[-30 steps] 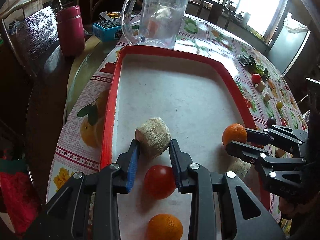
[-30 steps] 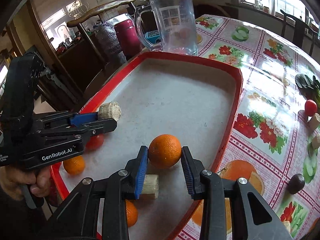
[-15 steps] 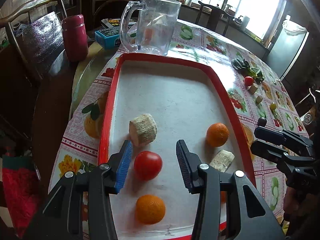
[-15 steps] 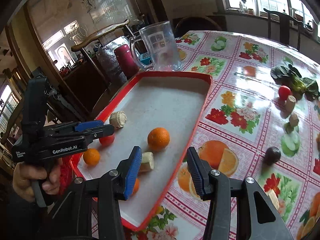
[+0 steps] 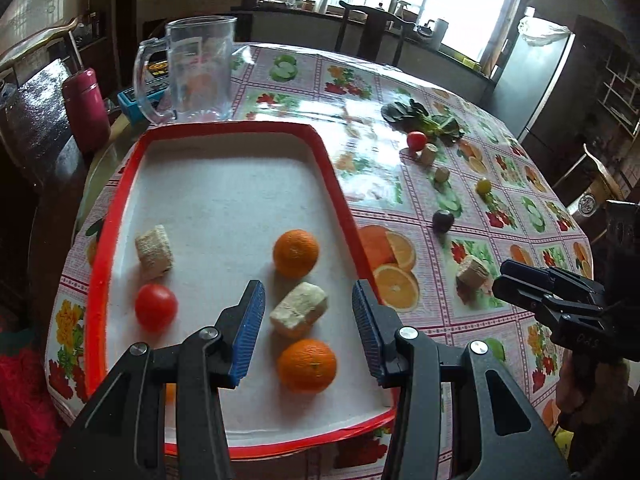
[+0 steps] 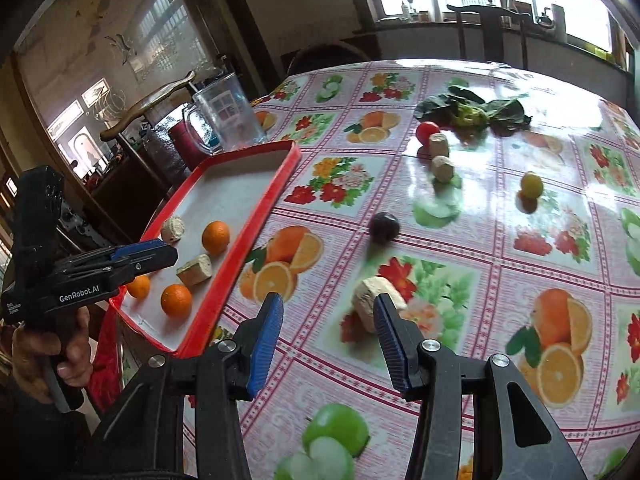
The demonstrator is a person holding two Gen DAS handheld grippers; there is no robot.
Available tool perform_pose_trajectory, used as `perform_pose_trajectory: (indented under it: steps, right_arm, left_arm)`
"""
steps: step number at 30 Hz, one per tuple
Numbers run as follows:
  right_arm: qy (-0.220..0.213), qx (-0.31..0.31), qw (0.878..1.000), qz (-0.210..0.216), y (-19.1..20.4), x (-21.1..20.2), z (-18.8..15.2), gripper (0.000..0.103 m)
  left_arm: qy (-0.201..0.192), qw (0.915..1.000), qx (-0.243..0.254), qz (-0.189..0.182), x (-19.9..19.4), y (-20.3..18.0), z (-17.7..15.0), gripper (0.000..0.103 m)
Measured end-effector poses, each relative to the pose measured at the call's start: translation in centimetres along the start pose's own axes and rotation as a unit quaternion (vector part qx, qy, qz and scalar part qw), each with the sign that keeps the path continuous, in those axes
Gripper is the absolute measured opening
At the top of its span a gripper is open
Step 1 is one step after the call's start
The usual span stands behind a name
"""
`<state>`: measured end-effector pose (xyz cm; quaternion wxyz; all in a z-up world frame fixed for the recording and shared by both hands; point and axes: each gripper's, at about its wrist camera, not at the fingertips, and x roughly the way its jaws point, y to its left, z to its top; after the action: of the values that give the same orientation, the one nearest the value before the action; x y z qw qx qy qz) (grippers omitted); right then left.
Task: Organize fruits
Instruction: 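Grasp a beige block with the left tool while the right tool grasps a green-yellow fruit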
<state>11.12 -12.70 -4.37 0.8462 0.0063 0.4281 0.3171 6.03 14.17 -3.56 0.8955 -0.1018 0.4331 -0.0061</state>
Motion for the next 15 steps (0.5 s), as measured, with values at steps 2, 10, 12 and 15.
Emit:
perform_pose_trajectory:
  steps: [2,10,12,15]
  right_arm:
    - [-0.005,0.011,1.000,-0.009,-1.3,-0.7,-0.4,0.049]
    - [-0.015,0.035,0.999,-0.034,-5.1,-2.2,-1.1,0.049]
    - [-0.017,0.037,0.998,-0.042,-5.8,-2.5,-1.0,0.049]
    - [-0.022,0.047,0.998,-0.048,-7.1,-2.9,-1.1,0.049]
  left_arm:
    - [0.001,0.9999,0.010,-0.006,0.2,-1.4,0.0,0.044]
    - [0.010,0.9985,0.042,-0.033,1.4,-6.0,0.5,0.044]
    - [0.015,0.9981,0.046,-0.038,2.0,-6.9,0.7,0.044]
    - [0.021,0.9974,0.053,-0.045,2.6,-8.4,0.7,0.044]
